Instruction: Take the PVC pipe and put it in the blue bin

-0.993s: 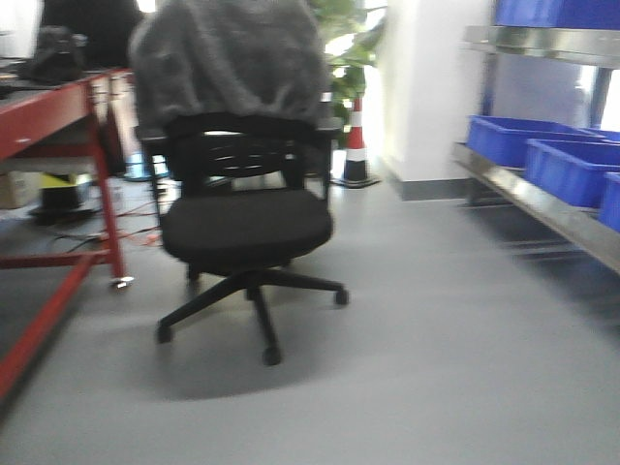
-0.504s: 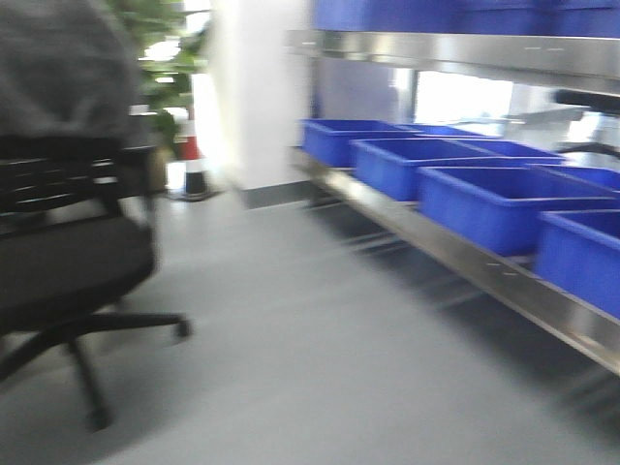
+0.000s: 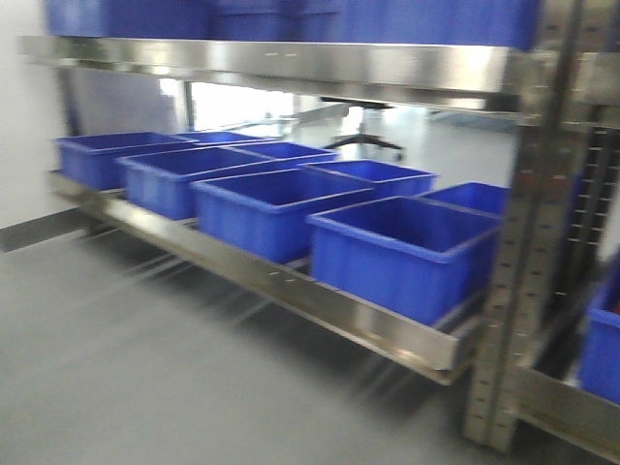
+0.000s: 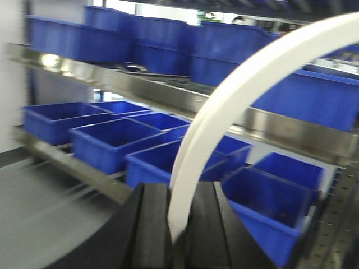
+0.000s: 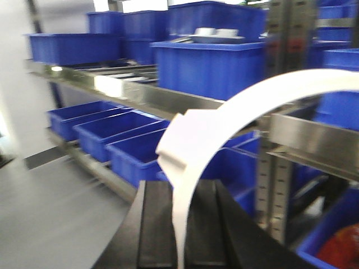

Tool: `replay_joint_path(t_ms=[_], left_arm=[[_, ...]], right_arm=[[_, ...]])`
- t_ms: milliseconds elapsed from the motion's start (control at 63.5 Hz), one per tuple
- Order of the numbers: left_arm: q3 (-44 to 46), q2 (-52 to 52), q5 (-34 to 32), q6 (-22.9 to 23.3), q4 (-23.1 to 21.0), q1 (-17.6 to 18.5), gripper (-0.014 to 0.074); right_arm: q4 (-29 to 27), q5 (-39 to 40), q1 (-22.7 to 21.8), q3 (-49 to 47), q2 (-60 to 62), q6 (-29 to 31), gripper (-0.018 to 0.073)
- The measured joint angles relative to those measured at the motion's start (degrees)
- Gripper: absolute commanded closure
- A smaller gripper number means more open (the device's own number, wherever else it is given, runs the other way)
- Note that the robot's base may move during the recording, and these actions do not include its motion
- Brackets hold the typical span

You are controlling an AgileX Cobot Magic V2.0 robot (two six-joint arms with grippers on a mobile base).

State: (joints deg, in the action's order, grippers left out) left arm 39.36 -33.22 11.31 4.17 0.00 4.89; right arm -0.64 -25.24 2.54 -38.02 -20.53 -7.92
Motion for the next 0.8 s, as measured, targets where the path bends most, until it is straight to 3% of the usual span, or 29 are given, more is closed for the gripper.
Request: replay_joint_path(t_ms=[804], left_arm=[[0.0,0.0,0.0,0.0,0.0,0.0,0.0707]], right_arm=[[0.0,0.0,0.0,0.0,0.0,0.0,0.0727]])
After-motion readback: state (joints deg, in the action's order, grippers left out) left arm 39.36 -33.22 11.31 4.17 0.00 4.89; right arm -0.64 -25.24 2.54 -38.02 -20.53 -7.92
